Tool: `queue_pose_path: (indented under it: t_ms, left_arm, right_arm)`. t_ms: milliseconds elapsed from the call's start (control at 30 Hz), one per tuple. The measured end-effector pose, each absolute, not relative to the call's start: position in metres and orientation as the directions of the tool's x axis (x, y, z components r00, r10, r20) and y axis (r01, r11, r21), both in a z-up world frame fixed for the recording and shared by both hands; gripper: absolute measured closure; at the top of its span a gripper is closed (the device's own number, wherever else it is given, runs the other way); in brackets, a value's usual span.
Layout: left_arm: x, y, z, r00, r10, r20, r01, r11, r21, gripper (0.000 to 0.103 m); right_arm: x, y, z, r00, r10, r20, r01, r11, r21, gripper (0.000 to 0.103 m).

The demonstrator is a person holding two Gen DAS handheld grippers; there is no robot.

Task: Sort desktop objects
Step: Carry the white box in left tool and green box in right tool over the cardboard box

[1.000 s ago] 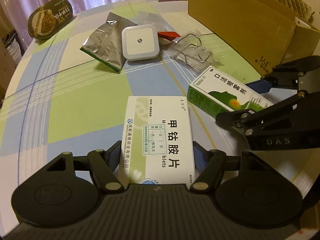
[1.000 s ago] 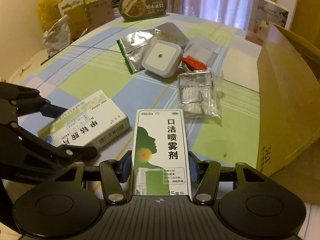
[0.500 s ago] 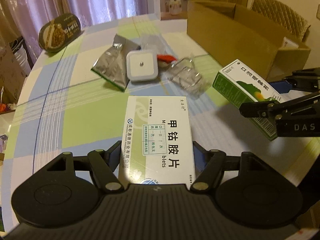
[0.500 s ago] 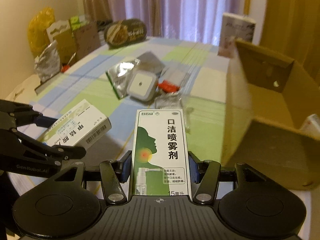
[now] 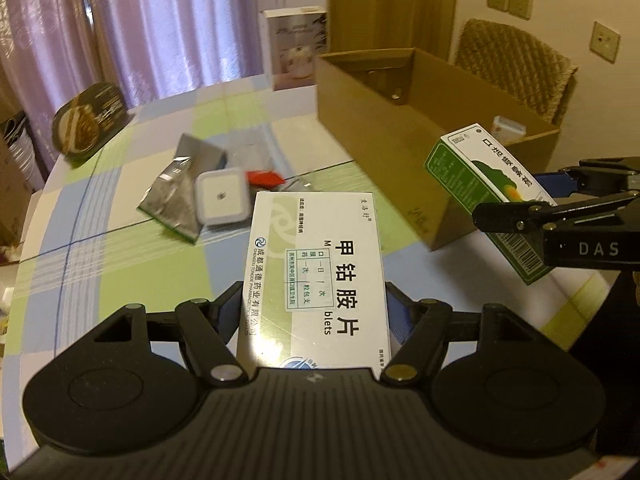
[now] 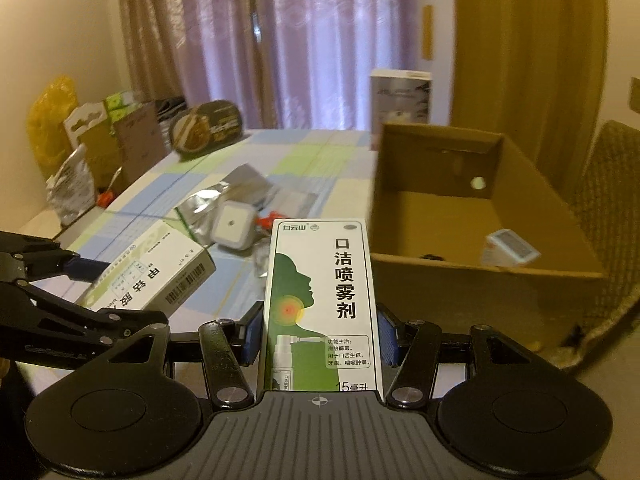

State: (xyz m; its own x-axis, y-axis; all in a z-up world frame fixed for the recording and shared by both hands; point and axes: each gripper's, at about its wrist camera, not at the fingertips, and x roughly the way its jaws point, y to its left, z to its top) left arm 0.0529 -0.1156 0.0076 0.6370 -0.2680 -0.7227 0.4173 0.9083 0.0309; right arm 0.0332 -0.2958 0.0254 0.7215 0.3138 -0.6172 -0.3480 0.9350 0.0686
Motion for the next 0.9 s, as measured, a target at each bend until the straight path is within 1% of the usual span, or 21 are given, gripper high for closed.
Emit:
queue_pose_path:
  t_ms: [267,500,667,900]
  left_arm:
    - [0.054,-0.141,0.016,0.637,-0.305,-0.708,0.454,0.89,0.025,0.036]
    - [0.065,-0.164,0.028,0.642,-0.341,-0.687,0.493,0.869,0.03,0.036]
    - [0.078,-0.185,0.038,0.642,-0.372,-0.67,0.523,0.852,0.029,0.036]
    - [0.097,-0.211,0.044,0.635,-0.402,-0.66,0.551,0.834,0.021,0.036]
  right_arm:
    - [0.026,-0.341,0.036,0.757,0.248,-0.604,-0.259,0.963,0.071,0.05]
    - [0.037,-0.371,0.045,0.784,0.19,-0.591,-0.196,0.979,0.055,0.05]
    - [0.051,-0.384,0.049,0.79,0.177,-0.587,-0.187,0.981,0.045,0.05]
    - [0.075,-0.398,0.042,0.774,0.175,-0.608,-0.173,0.983,0.062,0.05]
